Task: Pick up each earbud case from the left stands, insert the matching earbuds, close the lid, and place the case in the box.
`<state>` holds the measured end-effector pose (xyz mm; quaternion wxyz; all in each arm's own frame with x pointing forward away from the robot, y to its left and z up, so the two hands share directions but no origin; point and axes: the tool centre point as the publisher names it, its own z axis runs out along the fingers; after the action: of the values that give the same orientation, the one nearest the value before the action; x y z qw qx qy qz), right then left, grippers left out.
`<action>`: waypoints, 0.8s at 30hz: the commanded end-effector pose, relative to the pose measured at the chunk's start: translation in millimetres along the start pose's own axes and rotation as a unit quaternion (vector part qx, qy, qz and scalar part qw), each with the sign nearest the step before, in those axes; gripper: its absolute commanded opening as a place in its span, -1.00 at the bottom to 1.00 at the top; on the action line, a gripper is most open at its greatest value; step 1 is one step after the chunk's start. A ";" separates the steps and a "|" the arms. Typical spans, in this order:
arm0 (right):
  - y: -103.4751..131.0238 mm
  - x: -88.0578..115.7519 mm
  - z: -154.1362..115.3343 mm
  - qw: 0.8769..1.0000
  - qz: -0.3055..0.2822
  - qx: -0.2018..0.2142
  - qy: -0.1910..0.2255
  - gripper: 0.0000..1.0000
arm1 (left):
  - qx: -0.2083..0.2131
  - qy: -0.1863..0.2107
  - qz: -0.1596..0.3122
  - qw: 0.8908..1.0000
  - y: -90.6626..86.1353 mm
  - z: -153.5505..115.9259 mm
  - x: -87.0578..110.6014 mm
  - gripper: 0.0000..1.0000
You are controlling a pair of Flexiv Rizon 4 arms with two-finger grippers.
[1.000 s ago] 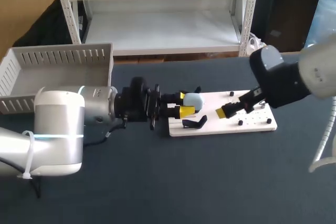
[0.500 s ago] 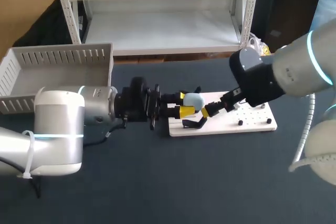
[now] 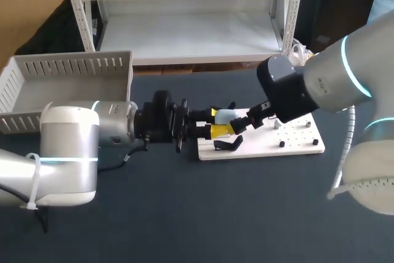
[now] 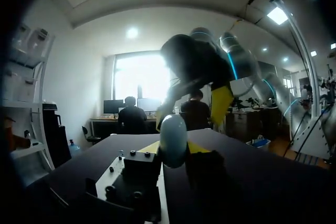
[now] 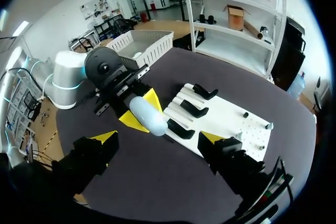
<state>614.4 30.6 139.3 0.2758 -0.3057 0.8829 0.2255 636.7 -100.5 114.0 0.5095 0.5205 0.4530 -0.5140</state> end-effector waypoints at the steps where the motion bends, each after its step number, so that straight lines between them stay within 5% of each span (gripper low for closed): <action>1: -2.4 -2.9 7.0 1.000 0.001 0.005 0.002 1.00 | 0.001 -0.001 0.000 1.000 1.3 0.0 1.1 -1.00; 24: -17.1 -8.2 14.6 1.000 0.012 0.028 0.005 1.00 | 0.001 -0.001 0.000 1.000 1.3 0.0 1.1 -1.00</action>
<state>636.9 28.1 131.1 0.2729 -0.2918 0.8928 0.2080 636.7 -100.5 114.0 0.5095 0.5205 0.4530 -0.5140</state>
